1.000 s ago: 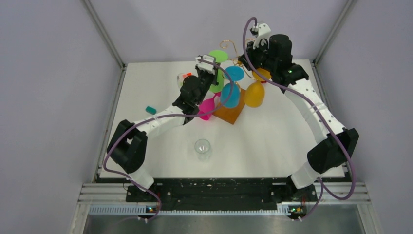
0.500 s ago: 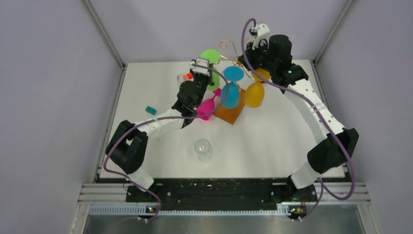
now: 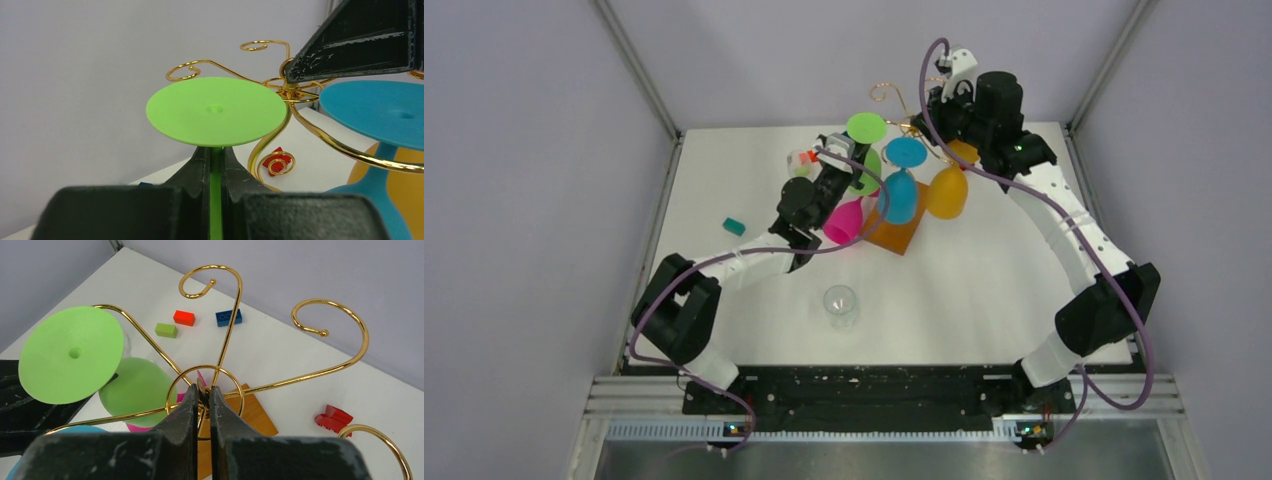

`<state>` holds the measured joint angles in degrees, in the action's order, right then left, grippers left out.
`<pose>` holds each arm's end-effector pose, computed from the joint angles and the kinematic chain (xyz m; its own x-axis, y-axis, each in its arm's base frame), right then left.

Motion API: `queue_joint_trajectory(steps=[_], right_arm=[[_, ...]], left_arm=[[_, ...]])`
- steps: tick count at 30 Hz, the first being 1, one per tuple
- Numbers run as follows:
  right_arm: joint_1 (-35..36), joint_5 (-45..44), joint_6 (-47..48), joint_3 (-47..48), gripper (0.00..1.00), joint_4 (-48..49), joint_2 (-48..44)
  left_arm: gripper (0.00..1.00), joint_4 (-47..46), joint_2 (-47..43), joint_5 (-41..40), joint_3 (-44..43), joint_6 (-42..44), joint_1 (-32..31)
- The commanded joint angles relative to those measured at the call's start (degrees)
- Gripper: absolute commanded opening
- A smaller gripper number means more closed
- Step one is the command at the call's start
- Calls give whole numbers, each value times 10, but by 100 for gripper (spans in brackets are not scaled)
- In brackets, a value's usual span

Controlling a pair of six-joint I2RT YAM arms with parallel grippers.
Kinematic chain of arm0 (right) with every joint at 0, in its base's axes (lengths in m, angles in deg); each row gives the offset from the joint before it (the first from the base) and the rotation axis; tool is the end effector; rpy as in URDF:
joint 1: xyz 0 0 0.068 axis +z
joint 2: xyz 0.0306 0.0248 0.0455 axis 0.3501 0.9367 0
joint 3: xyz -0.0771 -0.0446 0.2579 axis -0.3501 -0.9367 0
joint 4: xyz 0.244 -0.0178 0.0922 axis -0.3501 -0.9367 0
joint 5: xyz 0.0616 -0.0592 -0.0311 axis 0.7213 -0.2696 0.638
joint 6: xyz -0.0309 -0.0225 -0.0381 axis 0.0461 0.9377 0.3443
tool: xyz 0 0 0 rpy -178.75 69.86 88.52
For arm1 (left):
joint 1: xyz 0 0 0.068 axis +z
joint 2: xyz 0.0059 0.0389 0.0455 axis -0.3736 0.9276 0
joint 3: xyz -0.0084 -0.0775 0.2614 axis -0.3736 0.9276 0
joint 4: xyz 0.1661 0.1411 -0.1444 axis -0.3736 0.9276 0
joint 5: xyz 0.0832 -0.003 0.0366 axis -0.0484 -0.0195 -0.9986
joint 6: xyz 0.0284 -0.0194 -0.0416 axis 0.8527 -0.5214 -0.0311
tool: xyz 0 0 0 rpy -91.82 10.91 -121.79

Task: Place the wine glass upside down on the wine glass rack
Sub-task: Turn the wine glass upside down at the wine rack.

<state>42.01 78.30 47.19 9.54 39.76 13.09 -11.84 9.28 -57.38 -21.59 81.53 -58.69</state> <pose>0.3394 0.1436 0.4285 -0.2228 -0.0961 -0.9701 -0.5876 0.8073 0.0550 0.2907 -0.2139 0.3199 0.3342 -0.1444 -0.9314 0.5179 0.8538 0.0534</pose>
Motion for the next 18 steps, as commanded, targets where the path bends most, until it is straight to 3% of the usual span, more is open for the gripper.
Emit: queue_joint_trajectory(steps=[1, 5, 11, 18], right_arm=[[-5, -14, 9, -6, 0, 12, -25], [-4, -13, 9, -7, 0, 12, -25], [-5, -12, 10, -10, 0, 15, -25], [-5, -6, 7, -8, 0, 19, -24]], left_arm=[[1, 65, 12, 28, -59, 14, -2], [7, 94, 24, 5, -86, 19, -1], [42, 93, 11, 10, -72, 25, -2], [70, 101, -16, 18, -60, 17, -2]])
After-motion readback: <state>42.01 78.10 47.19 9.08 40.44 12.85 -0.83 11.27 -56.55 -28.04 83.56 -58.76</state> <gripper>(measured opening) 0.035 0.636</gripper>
